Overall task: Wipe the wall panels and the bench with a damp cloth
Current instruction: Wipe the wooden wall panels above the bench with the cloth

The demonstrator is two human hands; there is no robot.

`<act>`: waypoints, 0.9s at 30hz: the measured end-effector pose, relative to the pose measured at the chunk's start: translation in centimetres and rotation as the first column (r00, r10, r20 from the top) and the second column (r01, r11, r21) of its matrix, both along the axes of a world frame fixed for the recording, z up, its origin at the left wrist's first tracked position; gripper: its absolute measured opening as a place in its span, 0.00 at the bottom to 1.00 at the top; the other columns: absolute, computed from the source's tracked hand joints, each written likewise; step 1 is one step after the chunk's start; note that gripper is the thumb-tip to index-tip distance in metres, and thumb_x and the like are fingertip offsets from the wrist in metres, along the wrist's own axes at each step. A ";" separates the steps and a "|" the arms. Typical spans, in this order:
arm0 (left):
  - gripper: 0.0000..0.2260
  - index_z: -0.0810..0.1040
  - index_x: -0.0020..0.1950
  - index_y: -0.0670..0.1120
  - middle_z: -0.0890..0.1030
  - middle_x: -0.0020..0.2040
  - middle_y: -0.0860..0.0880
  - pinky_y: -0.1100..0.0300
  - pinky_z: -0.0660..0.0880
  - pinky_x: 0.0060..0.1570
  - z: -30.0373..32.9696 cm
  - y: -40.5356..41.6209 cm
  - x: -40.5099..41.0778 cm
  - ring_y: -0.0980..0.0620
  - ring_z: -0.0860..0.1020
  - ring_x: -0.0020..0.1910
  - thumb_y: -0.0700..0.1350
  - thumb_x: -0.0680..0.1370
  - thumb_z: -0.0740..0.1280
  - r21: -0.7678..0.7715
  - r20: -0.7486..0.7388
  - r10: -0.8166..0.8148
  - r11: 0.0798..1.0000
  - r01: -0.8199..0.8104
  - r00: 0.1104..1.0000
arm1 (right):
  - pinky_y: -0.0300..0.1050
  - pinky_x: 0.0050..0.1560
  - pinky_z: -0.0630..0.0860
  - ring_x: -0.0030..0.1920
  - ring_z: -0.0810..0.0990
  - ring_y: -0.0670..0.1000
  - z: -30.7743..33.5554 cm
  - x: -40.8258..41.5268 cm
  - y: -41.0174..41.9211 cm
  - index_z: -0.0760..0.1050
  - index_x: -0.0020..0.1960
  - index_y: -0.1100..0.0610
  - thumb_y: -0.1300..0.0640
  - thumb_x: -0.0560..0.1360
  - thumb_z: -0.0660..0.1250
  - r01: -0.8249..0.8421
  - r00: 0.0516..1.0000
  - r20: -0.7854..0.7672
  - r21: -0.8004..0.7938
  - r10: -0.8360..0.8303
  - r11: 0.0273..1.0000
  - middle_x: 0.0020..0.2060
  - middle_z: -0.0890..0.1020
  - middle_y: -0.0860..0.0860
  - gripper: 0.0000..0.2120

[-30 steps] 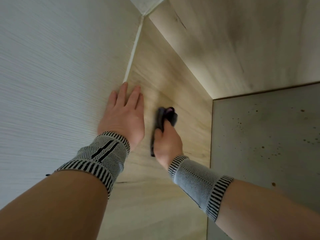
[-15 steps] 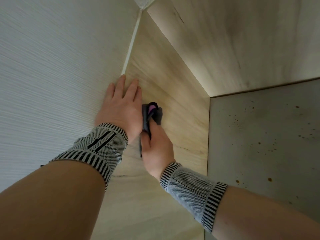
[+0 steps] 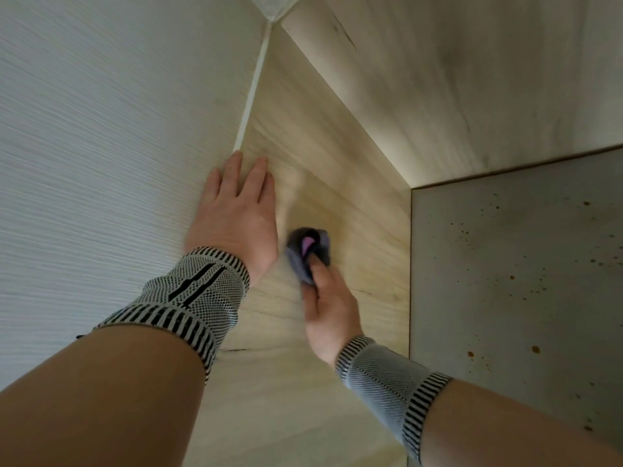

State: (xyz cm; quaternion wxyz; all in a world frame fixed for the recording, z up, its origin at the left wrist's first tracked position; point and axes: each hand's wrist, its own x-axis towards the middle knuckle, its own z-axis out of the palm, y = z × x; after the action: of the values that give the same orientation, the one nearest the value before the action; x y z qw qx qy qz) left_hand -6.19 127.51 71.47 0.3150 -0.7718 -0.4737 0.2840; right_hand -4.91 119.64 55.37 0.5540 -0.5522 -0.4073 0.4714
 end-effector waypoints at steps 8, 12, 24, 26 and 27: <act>0.28 0.45 0.81 0.43 0.41 0.81 0.48 0.47 0.38 0.76 -0.2 0.1 0.1 0.41 0.38 0.79 0.45 0.83 0.52 0.004 -0.017 0.018 1.000 -0.018 1.000 | 0.49 0.57 0.76 0.57 0.76 0.57 -3.5 1.4 2.4 0.60 0.77 0.50 0.58 0.83 0.53 -0.084 0.996 -0.039 -0.470 0.074 0.879 0.63 0.72 0.55 0.22; 0.28 0.46 0.81 0.42 0.42 0.81 0.47 0.47 0.38 0.76 -0.2 0.1 0.1 0.41 0.39 0.79 0.45 0.82 0.53 0.003 -0.005 0.018 1.000 -0.018 1.000 | 0.42 0.54 0.72 0.54 0.76 0.51 -2.3 0.7 0.1 0.63 0.75 0.48 0.53 0.83 0.54 -0.038 0.998 -0.064 -0.180 0.027 0.983 0.60 0.74 0.51 0.21; 0.27 0.48 0.81 0.42 0.44 0.81 0.47 0.46 0.40 0.76 0.1 -0.1 0.3 0.41 0.40 0.79 0.47 0.82 0.49 -0.016 0.005 0.012 1.000 -0.012 1.000 | 0.46 0.53 0.74 0.52 0.76 0.52 1.7 0.3 0.5 0.68 0.71 0.52 0.53 0.81 0.55 -0.045 0.999 -0.006 0.141 0.046 0.989 0.58 0.75 0.51 0.20; 0.27 0.46 0.81 0.42 0.42 0.81 0.47 0.47 0.39 0.76 0.1 0.0 0.3 0.41 0.39 0.79 0.43 0.82 0.47 -0.011 0.020 0.012 1.000 -0.012 1.000 | 0.44 0.54 0.73 0.56 0.76 0.54 -1.1 1.4 1.7 0.67 0.72 0.51 0.53 0.82 0.55 -0.042 0.999 0.005 -0.008 0.042 0.999 0.61 0.75 0.52 0.19; 0.27 0.44 0.81 0.43 0.42 0.81 0.47 0.47 0.38 0.76 0.0 0.0 0.2 0.42 0.38 0.79 0.42 0.81 0.47 -0.015 0.040 0.020 1.000 -0.019 0.999 | 0.42 0.53 0.71 0.56 0.76 0.55 -2.0 1.8 2.1 0.66 0.73 0.50 0.54 0.82 0.56 -0.054 0.999 0.001 -0.072 0.054 0.996 0.62 0.74 0.52 0.19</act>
State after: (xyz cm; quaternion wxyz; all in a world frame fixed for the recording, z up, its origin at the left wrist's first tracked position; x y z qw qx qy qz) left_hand -6.02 127.53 71.48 0.2972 -0.7749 -0.4854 0.2750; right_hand -3.14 121.76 53.40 0.5203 -0.5613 -0.4059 0.4995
